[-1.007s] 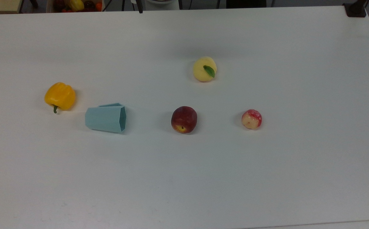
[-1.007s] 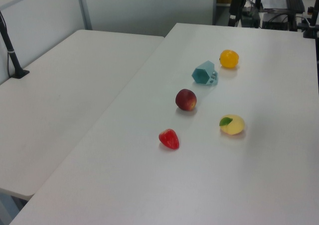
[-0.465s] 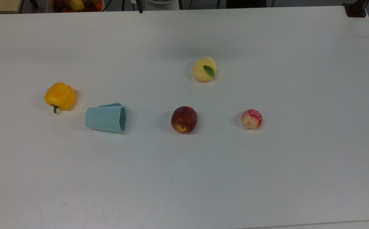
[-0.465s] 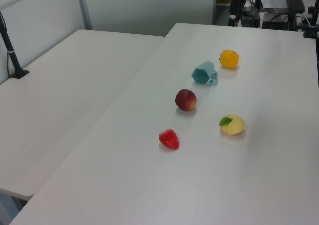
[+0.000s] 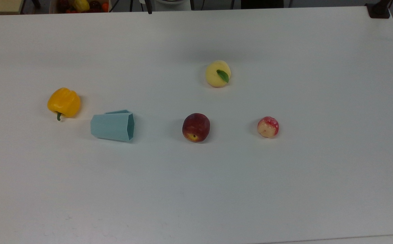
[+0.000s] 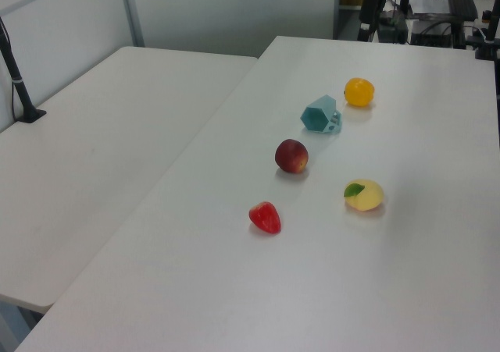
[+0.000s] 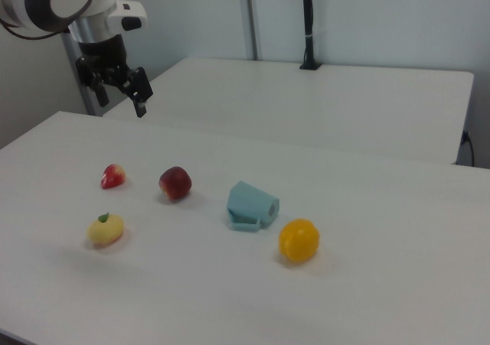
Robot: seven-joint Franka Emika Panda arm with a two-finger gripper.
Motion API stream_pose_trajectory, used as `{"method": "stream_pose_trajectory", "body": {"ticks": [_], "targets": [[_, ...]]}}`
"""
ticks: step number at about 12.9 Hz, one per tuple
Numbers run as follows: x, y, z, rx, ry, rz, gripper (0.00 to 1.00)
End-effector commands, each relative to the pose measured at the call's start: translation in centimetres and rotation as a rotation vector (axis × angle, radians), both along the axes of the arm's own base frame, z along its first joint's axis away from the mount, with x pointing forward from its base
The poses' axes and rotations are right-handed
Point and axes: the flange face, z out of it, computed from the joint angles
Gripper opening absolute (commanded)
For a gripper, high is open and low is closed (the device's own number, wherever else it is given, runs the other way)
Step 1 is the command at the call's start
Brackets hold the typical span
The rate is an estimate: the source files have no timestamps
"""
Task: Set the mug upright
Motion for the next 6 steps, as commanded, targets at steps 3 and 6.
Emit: {"method": "stream_pose_trajectory", "body": {"ticks": [3,6], "targets": [[-0.93,-0.93,0.51,-0.008,0.005,0.003,1.00],[-0.81,-1.06,0.72,-0.003,0.000,0.000,1.00]]}}
